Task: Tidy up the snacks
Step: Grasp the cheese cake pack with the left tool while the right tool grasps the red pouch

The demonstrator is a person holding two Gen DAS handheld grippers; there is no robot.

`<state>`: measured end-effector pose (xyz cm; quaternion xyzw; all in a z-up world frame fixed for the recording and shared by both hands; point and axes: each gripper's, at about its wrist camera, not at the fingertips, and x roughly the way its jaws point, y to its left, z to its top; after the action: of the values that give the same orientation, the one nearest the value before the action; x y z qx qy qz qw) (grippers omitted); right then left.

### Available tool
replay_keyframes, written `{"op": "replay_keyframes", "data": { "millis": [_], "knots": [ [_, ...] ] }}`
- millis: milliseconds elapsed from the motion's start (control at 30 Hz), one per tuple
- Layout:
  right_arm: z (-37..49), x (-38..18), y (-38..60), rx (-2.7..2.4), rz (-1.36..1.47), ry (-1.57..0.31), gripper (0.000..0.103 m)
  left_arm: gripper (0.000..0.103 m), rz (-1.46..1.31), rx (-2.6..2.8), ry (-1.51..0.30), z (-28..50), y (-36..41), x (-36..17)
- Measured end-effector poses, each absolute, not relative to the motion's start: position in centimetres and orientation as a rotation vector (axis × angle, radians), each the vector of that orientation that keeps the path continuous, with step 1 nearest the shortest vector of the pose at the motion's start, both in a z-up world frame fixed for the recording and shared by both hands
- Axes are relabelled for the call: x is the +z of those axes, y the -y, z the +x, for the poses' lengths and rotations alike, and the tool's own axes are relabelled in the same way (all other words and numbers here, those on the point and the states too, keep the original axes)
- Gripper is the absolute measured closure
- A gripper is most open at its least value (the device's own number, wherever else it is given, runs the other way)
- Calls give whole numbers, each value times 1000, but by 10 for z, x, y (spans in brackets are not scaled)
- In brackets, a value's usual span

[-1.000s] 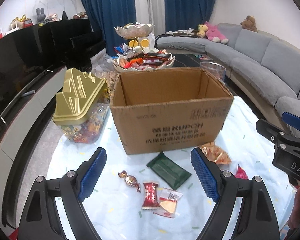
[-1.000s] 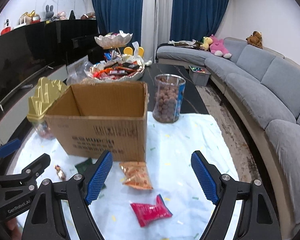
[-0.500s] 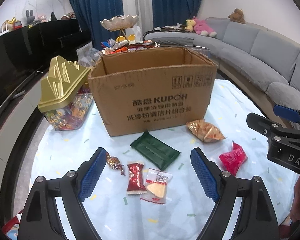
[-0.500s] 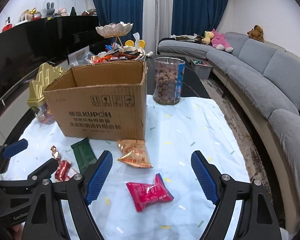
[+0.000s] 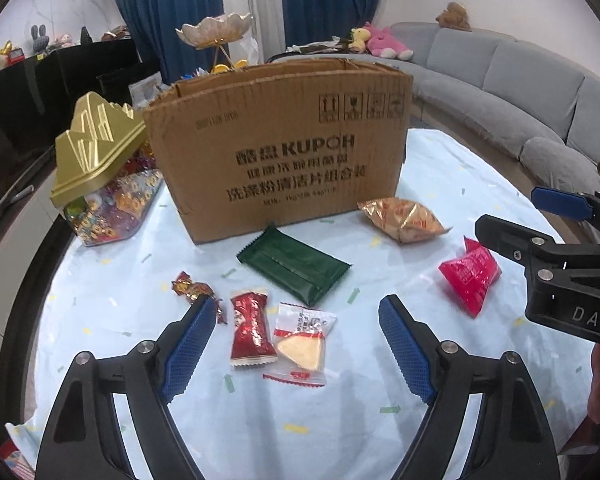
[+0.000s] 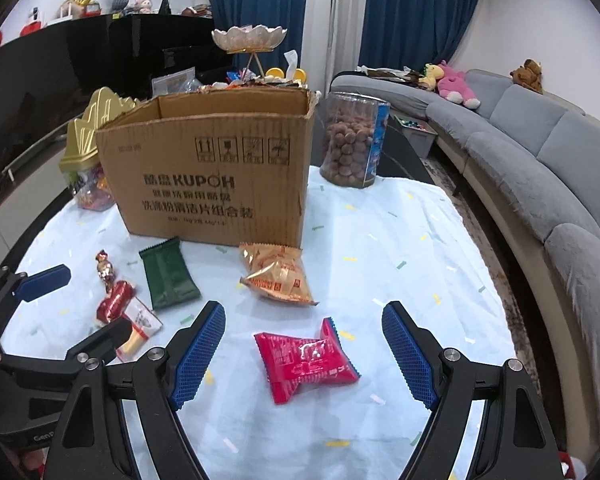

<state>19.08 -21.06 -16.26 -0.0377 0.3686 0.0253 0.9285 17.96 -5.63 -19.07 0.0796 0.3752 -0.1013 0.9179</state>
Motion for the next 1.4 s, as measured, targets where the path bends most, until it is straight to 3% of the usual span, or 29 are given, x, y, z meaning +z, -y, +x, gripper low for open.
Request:
{"op": "replay_keyframes", "data": {
  "millis": [433,1400],
  "knots": [
    [198,-190,213,58,-79,-802,21,34,198,-271,-823,187,64,-222],
    [220,-237,220,72,-11,-946,21,40,130,-285,-902,204,52,-250]
  ]
}}
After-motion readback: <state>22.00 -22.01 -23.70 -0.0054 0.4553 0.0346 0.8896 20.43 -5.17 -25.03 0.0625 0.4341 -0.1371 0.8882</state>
